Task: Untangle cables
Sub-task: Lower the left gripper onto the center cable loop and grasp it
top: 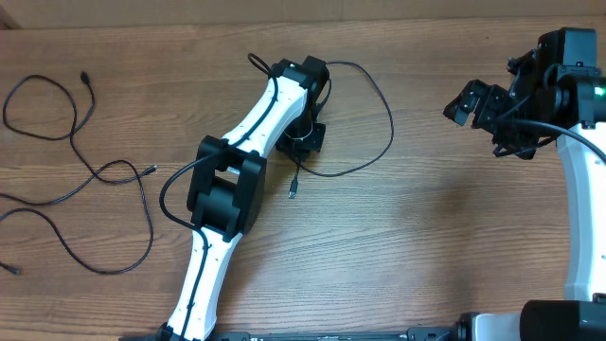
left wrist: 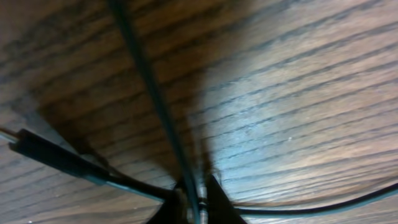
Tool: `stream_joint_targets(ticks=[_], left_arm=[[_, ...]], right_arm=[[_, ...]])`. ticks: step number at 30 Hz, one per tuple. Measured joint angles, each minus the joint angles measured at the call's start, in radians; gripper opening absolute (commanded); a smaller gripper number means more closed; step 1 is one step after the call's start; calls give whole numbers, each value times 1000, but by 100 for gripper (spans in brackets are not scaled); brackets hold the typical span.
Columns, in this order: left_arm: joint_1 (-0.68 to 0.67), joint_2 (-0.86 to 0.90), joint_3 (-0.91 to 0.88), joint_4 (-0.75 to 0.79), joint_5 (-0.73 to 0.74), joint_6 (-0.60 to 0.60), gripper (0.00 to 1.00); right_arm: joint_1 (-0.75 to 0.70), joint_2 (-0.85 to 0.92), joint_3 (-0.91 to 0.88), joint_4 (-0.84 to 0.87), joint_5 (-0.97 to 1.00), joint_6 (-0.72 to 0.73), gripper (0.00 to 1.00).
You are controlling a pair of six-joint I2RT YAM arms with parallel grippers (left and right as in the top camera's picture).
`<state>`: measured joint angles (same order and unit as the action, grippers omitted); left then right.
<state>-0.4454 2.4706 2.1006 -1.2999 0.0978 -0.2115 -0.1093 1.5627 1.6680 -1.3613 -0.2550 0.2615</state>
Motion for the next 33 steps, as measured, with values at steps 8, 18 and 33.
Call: stream_joint_targets(ticks=[8, 18, 33], left_arm=[[-5, -25, -39, 48, -36, -27, 84], [-4, -26, -34, 26, -122, -31, 100], [3, -24, -13, -23, -193, -231, 99]], right_arm=[[0, 0, 0, 0, 0, 0, 100], [0, 0, 0, 7, 0, 0, 100], [0, 0, 0, 7, 0, 0, 100]])
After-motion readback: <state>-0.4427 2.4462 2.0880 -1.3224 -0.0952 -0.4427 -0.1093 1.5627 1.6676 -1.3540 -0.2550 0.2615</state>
